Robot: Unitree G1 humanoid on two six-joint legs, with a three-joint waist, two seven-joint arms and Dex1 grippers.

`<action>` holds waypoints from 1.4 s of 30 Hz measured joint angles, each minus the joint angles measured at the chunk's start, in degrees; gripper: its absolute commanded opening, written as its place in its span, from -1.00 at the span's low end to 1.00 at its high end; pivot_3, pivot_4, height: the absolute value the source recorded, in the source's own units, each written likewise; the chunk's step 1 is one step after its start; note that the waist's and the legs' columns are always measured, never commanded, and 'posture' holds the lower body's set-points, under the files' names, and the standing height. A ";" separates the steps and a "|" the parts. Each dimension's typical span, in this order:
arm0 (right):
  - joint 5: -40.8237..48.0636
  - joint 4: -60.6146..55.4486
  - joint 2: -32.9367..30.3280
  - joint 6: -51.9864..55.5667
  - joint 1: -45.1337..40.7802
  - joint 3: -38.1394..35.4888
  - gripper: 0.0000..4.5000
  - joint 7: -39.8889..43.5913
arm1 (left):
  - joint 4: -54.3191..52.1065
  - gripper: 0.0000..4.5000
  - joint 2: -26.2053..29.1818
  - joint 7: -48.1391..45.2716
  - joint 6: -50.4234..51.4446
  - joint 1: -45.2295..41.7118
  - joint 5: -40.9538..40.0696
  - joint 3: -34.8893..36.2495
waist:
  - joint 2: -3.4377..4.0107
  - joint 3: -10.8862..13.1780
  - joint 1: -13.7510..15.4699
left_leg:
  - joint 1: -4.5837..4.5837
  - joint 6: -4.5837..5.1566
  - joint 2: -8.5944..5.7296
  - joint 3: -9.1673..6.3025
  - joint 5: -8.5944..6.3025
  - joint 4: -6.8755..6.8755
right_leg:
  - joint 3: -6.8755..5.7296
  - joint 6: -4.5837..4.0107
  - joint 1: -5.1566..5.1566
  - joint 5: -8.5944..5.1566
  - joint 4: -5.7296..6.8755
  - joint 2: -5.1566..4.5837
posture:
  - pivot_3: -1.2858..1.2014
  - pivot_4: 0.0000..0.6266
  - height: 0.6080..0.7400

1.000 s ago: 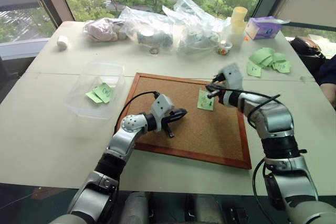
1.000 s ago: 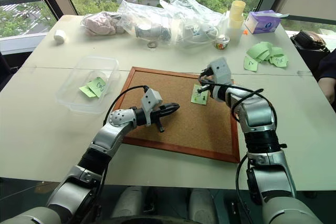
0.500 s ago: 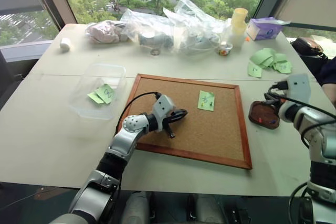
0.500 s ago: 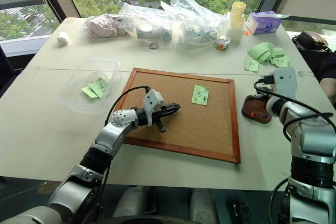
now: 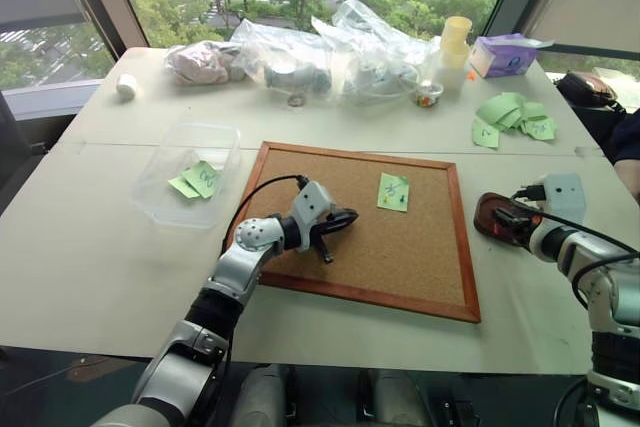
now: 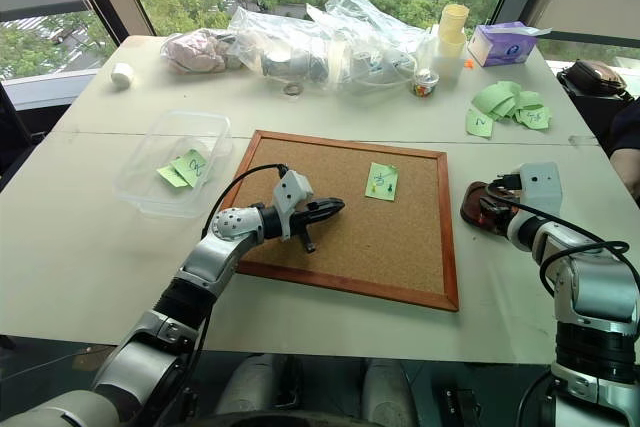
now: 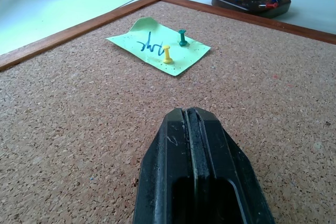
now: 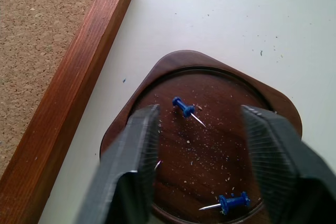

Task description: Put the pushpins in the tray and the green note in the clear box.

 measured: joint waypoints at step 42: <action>-1.56 1.53 6.08 -9.10 -10.13 24.16 -0.97 6.00 | -1.41 -1.00 -0.03 0.99 0.33 0.97 0.69 0.50 | 0.02 -0.01 -0.34 | -0.02 0.03 0.09 0.00 -0.02 -0.01 | -0.01 -0.01 -0.04 0.00 -0.01 0.02 | 0.03 -0.52 1.00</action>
